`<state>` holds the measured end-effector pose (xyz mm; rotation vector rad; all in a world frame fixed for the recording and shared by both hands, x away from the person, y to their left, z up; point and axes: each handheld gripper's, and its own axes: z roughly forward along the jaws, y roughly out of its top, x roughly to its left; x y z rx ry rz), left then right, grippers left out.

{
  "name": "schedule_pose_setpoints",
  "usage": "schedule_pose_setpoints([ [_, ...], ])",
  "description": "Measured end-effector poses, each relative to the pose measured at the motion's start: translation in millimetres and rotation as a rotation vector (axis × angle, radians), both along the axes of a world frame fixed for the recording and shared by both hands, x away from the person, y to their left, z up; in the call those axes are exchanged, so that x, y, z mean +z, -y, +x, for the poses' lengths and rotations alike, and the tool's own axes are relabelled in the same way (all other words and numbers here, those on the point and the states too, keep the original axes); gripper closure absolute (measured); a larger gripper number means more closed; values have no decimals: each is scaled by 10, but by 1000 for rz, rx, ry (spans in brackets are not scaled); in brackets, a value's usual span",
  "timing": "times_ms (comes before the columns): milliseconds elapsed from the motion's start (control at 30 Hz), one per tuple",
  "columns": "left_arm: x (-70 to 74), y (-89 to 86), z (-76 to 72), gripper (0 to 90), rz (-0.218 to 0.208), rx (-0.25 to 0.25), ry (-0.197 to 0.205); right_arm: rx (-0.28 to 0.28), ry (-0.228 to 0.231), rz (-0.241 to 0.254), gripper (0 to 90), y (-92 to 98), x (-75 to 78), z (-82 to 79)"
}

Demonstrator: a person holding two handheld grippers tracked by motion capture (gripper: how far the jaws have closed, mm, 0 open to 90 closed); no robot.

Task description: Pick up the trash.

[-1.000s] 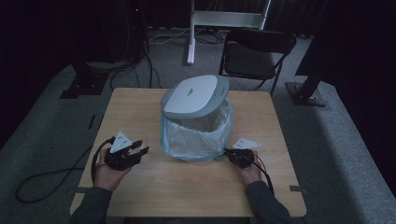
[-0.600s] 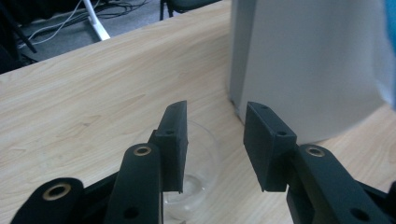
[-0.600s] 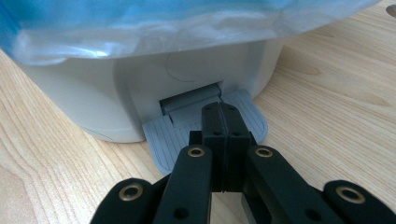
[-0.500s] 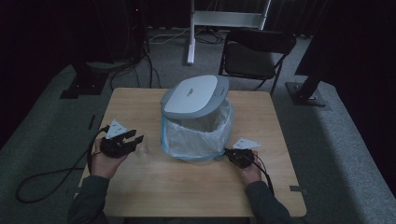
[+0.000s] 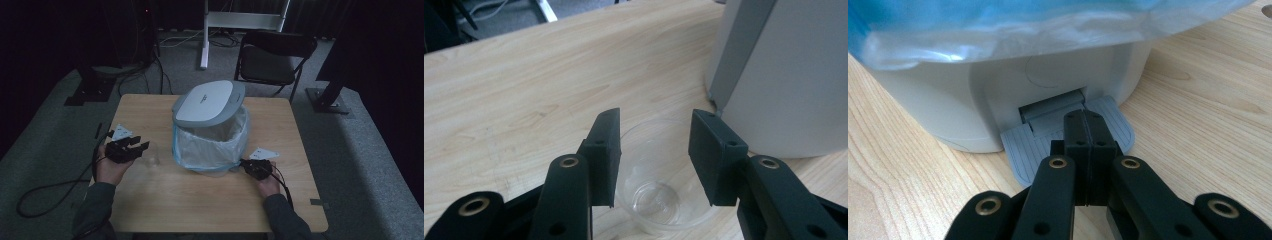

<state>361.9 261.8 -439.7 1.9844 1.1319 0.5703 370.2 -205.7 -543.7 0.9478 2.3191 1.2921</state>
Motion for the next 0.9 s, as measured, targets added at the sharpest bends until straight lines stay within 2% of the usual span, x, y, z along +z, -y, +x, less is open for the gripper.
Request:
schedule_pose_setpoints([
  [200,-103,-45,94,582,-9,25,-46,0,-1,1,900,1,0,1],
  [567,-251,-113,159,644,-29,40,-126,0,0,1,900,0,0,0],
  [900,-274,-90,189,766,-23,26,-149,0,1,0,900,0,0,-1],
])
